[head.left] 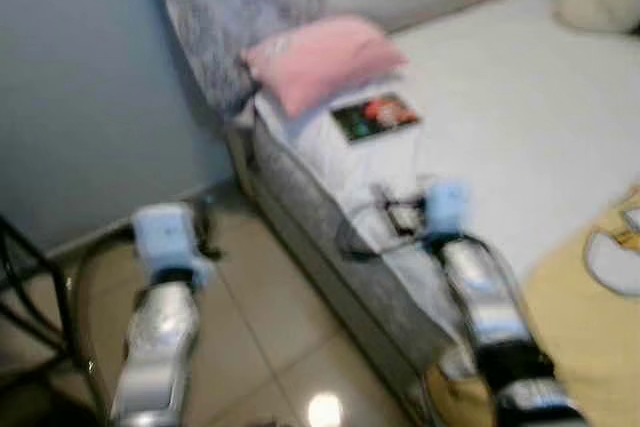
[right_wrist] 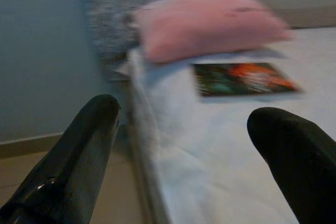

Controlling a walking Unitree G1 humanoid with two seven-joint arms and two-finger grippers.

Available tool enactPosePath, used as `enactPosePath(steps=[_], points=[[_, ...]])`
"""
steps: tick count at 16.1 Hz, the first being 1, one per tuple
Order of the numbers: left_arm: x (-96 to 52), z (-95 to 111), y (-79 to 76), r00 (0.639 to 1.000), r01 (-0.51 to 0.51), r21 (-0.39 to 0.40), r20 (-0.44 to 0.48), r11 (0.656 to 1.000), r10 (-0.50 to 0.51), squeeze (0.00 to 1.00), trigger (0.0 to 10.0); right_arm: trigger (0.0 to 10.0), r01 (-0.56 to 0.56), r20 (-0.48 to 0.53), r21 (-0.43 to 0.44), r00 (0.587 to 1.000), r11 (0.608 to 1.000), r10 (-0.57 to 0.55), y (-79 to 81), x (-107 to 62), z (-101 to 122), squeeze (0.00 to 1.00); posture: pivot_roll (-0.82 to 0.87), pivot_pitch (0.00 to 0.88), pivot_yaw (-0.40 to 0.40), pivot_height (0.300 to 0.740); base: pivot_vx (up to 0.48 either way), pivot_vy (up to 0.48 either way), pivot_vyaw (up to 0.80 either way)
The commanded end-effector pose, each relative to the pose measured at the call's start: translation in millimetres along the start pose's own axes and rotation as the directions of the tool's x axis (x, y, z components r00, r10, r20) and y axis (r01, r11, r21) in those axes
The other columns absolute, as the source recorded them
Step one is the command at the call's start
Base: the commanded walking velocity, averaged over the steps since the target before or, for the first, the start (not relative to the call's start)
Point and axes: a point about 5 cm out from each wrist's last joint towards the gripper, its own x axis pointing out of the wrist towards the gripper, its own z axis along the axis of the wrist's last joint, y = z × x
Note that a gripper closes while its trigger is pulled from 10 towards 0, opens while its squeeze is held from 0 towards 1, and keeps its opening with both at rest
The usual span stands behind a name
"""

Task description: Clean up the room

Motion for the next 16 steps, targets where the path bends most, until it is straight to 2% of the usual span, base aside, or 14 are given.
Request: enactPosePath(steps=[1,5,11,12,14,16], points=[[-0.7,2.6,-6.3,1.0,0.011,-0.004,0.011,1.0,-0.011,0.0,10.0,10.0,0.024,-0.013,-0.012,1.0,1.0,-0.024,-10.3,-4.9,-3.9,0.16,-0.07,0.0,0.061,0.74,0.465,0.0,0.65],[-3.4,1.1,-5.1,1.0,-0.002,-0.009,0.006,1.0,0.002,0.0,10.0,10.0,0.009,-0.015,-0.013,1.0,1.0,-0.009,-8.3,-3.3,-4.0,0.21,-0.06,0.0,0.048,0.74,0.471,0.0,0.64],[-6.3,-1.1,-3.6,1.0,-0.008,-0.009,-0.004,1.0,0.008,0.0,10.0,10.0,0.013,-0.011,-0.01,1.0,1.0,-0.013,-10.4,-4.4,-4.8,0.21,-0.05,0.0,0.049,0.74,0.477,0.0,0.64],[-5.7,-1.4,-2.3,1.0,-0.007,-0.006,-0.006,1.0,0.007,0.0,10.0,10.0,0.034,-0.015,-0.003,0.999,0.999,-0.034,-11.6,-4.6,-6.2,0.19,-0.05,0.0,0.052,0.74,0.48,0.0,0.61],[-2.3,-0.8,0.5,1.0,-0.001,0.0,-0.012,1.0,0.001,0.0,10.0,10.0,0.049,-0.026,-0.004,0.998,0.999,-0.049,-13.1,-4.8,-8.0,0.04,-0.05,0.0,0.054,0.74,0.48,0.0,0.2],[-1.5,0.9,0.5,1.0,0.015,0.013,-0.005,1.0,-0.015,0.0,10.0,10.0,0.04,-0.022,-0.006,0.999,0.999,-0.04,-11.4,-6.4,-8.7,0.04,-0.06,0.0,0.059,0.74,0.48,0.0,0.0]])
